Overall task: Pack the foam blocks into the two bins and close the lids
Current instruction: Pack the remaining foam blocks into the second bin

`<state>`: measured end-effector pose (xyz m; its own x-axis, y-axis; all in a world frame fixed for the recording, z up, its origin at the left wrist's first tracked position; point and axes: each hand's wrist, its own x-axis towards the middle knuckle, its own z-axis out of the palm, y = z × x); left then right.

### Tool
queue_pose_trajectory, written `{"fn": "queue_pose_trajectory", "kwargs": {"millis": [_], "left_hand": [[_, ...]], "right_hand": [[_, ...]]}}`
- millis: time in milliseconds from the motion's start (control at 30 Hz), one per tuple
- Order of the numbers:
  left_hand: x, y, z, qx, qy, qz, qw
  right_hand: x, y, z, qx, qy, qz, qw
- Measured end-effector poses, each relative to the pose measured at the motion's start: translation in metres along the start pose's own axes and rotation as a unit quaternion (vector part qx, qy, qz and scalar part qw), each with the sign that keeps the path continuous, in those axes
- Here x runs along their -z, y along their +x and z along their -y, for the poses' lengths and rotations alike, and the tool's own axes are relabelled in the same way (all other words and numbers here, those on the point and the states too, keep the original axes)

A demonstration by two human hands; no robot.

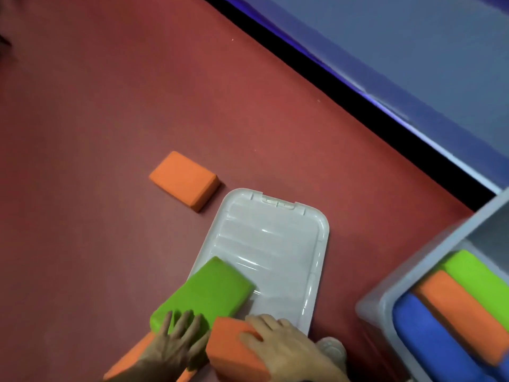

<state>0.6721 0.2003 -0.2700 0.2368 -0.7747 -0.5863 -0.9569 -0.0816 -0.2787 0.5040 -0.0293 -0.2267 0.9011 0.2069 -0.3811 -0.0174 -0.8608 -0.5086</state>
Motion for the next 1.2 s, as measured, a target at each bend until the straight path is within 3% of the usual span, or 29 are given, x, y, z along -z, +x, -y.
{"fn": "queue_pose_trajectory", "kwargs": {"millis": [167, 300, 367, 500, 667, 800, 900, 1033, 1200], "left_hand": [[0.002, 0.035, 0.0, -0.051, 0.049, 0.01, 0.997], [0.029, 0.043, 0.025, -0.089, -0.056, 0.027, 0.994], [0.057, 0.049, 0.034, -0.107, -0.102, -0.026, 0.989], [0.107, 0.087, 0.047, -0.052, -0.117, -0.105, 0.986], [0.145, 0.127, 0.04, 0.037, -0.067, -0.034, 0.996], [0.183, 0.14, 0.044, 0.054, -0.086, -0.063, 0.993], [0.224, 0.137, 0.039, 0.019, -0.046, -0.128, 0.991], [0.304, 0.134, 0.035, 0.031, -0.03, -0.234, 0.971], [0.414, 0.126, -0.001, 0.012, -0.038, -0.362, 0.931]], "right_hand": [[0.012, 0.011, 0.003, -0.062, 0.018, 0.051, 0.997], [0.02, 0.002, -0.012, -0.074, 0.047, -0.022, 0.996], [0.031, -0.004, -0.026, -0.08, 0.008, -0.074, 0.994], [0.055, -0.012, -0.061, -0.162, -0.1, -0.146, 0.971], [0.049, -0.022, -0.09, -0.255, -0.118, -0.175, 0.944], [0.055, -0.021, -0.09, -0.274, -0.134, -0.17, 0.937], [0.085, -0.035, -0.093, -0.282, -0.153, -0.225, 0.92], [0.15, -0.08, -0.097, -0.299, -0.195, -0.289, 0.888], [0.215, -0.18, -0.097, -0.362, -0.235, -0.335, 0.837]]}}
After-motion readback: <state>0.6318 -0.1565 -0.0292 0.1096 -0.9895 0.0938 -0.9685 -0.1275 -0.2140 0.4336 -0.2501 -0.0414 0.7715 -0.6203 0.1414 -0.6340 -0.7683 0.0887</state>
